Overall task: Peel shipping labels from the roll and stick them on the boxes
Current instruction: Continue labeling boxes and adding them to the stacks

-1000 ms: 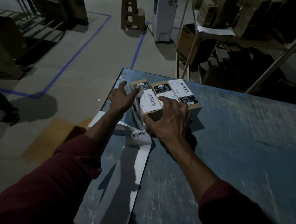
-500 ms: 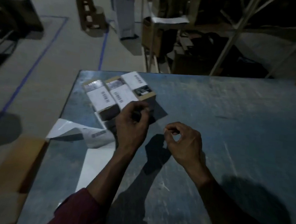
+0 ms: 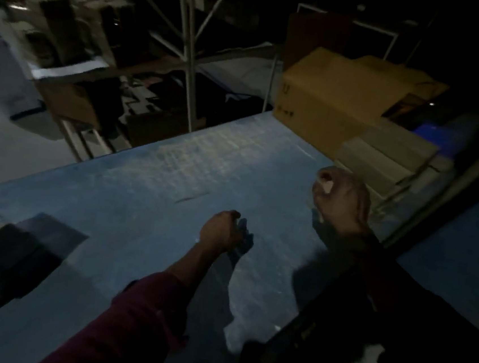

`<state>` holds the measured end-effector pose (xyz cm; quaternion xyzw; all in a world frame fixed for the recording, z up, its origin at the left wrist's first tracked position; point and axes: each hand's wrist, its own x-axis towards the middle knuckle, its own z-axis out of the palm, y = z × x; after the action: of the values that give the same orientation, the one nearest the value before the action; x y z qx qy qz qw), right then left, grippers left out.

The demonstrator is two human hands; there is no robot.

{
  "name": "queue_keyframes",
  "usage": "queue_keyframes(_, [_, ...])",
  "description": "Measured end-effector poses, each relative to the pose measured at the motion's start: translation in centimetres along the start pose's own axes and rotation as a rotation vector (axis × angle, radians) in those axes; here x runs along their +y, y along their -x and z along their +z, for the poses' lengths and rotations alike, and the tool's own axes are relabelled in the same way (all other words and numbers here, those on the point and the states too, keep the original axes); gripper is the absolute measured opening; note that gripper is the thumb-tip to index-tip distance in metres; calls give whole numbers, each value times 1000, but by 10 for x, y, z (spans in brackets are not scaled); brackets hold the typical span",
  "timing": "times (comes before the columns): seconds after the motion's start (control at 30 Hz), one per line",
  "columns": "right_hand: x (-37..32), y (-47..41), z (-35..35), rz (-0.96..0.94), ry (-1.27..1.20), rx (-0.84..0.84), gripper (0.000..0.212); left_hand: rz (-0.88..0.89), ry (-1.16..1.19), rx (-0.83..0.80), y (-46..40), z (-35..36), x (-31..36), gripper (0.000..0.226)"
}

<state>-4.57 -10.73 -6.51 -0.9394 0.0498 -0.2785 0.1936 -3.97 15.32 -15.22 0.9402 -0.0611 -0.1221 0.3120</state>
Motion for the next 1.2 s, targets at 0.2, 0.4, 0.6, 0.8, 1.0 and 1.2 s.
queue_keyframes(0.2, [81,-36,-17,107,396,-35,45,-112,-330,-60,-7,44,16,60])
queue_keyframes(0.4, [113,-47,-14,177,526,-78,63,-103,-278,-57,-5,40,15,71])
queue_keyframes(0.6, [120,-54,-14,120,423,-73,49,-71,-292,-22,0,43,14,61])
queue_keyframes(0.8, [113,-53,-38,73,320,-96,48,-52,-246,-53,-2,40,12,63])
queue_keyframes(1.0, [58,-35,-51,248,-420,-79,51,-74,241,86,8,13,-7,69])
queue_keyframes(1.2, [-28,9,-17,303,-894,-455,9,-21,563,300,65,-51,-50,66])
